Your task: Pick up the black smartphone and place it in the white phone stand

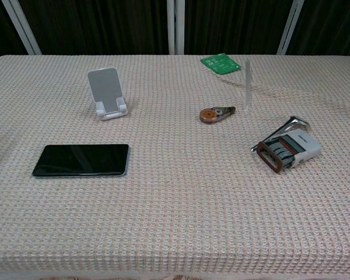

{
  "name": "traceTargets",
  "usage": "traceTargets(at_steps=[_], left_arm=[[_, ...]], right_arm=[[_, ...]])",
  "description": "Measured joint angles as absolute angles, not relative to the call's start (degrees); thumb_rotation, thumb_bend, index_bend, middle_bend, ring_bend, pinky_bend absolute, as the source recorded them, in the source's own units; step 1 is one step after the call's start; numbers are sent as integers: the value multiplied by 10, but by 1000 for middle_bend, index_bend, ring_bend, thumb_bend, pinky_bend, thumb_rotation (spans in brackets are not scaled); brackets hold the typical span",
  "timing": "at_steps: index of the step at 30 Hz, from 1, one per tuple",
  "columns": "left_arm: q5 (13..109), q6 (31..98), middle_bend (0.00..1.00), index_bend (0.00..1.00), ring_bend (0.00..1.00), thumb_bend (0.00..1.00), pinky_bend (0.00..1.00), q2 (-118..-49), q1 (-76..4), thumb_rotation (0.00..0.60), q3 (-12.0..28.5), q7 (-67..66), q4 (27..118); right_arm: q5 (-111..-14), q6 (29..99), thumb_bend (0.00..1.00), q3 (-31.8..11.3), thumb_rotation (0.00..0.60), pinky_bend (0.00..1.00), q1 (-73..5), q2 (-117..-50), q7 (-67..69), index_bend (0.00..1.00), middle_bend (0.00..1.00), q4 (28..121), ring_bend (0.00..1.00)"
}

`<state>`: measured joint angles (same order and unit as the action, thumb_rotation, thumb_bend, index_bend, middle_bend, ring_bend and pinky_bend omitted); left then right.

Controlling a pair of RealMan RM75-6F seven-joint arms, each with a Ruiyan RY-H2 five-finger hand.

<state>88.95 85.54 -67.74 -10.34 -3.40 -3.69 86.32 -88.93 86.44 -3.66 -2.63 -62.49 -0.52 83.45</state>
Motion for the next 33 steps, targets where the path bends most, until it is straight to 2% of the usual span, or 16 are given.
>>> traceTargets(at_steps=[20, 33], left_arm=[[893, 834, 41, 35, 38, 120, 191, -669, -98, 491, -26, -24, 889], [870, 779, 42, 38, 38, 116, 191, -689, -118, 476, -16, -97, 959]], right_arm=[[-894, 880, 244, -30, 600, 0, -22, -632, -1, 0, 0, 836, 0], [-872, 857, 244, -46, 600, 0, -40, -620, -6, 0, 0, 841, 0]])
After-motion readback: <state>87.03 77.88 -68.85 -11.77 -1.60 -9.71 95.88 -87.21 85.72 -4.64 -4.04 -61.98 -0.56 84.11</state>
